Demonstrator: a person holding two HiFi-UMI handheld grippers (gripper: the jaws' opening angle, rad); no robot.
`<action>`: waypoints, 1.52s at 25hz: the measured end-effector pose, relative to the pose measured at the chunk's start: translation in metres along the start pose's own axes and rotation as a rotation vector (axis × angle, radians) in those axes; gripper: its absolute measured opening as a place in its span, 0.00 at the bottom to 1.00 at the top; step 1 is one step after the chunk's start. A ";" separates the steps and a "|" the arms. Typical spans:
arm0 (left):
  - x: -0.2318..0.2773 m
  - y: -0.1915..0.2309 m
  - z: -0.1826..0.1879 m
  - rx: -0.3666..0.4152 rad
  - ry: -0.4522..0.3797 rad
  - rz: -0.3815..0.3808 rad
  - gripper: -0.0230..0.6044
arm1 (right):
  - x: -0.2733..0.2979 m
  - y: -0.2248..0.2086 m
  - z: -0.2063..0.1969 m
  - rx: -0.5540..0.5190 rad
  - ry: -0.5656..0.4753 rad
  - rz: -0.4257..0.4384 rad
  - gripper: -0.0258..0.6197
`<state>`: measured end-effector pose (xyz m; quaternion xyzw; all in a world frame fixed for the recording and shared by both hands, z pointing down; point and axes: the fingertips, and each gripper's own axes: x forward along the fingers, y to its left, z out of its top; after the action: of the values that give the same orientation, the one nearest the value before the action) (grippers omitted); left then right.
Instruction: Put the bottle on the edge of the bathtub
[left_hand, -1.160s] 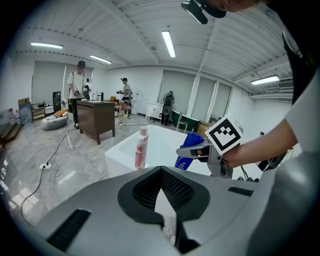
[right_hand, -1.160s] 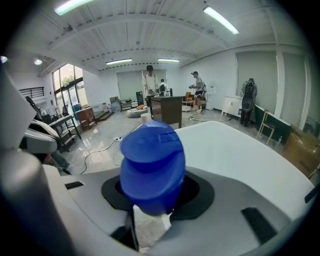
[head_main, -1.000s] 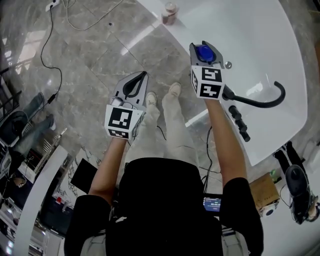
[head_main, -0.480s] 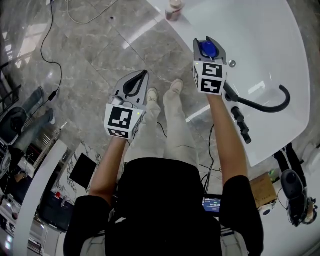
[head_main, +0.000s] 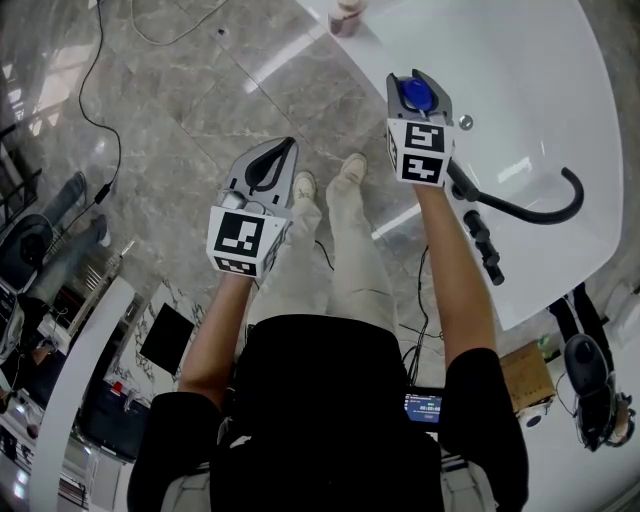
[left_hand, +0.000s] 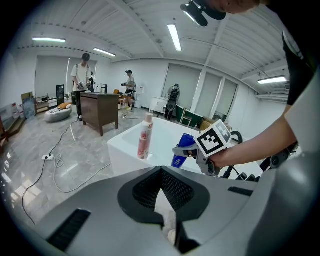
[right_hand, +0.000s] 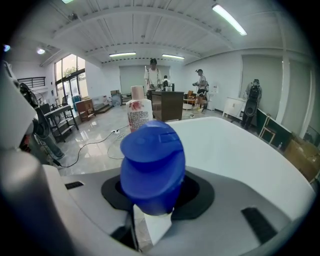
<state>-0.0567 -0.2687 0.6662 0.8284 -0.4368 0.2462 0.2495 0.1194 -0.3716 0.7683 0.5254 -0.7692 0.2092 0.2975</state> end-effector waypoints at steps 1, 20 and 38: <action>-0.001 0.000 0.000 0.001 -0.001 -0.001 0.05 | -0.001 0.000 0.001 -0.004 -0.005 -0.001 0.28; -0.003 -0.005 0.011 -0.021 -0.012 -0.025 0.05 | -0.014 0.000 0.020 0.008 -0.069 -0.001 0.35; -0.059 -0.023 0.085 0.055 -0.156 -0.052 0.05 | -0.134 0.018 0.082 0.064 -0.191 -0.043 0.29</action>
<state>-0.0505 -0.2756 0.5601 0.8627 -0.4265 0.1863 0.1980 0.1191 -0.3258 0.6171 0.5687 -0.7754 0.1763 0.2105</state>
